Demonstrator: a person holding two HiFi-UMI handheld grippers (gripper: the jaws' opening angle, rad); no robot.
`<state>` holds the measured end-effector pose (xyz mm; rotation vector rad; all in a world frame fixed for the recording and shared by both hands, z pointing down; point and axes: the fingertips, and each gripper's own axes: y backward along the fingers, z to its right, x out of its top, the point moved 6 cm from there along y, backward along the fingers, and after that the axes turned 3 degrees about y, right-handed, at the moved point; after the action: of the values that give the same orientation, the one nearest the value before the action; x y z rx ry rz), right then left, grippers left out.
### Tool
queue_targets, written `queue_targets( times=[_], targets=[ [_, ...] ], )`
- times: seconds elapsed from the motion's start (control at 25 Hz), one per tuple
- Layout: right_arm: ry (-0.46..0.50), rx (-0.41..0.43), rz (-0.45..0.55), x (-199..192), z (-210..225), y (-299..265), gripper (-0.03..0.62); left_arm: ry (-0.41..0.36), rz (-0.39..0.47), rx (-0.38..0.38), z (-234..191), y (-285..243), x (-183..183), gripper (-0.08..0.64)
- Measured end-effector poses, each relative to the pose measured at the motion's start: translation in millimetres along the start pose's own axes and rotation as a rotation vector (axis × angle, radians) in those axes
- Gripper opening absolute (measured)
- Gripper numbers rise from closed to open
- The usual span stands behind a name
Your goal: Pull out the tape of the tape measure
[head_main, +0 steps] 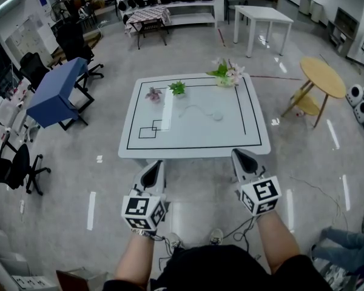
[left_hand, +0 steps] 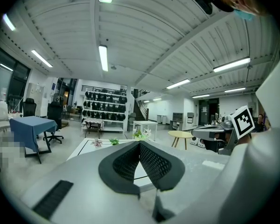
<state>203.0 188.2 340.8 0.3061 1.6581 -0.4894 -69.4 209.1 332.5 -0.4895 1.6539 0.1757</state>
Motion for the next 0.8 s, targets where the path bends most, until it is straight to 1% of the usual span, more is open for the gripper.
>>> queue_targets(
  times=[0.8],
  targets=[
    [0.01,0.003,0.016,7,-1,27,-0.005,-0.012,0.029,0.004,23,19,7,0.003]
  ],
)
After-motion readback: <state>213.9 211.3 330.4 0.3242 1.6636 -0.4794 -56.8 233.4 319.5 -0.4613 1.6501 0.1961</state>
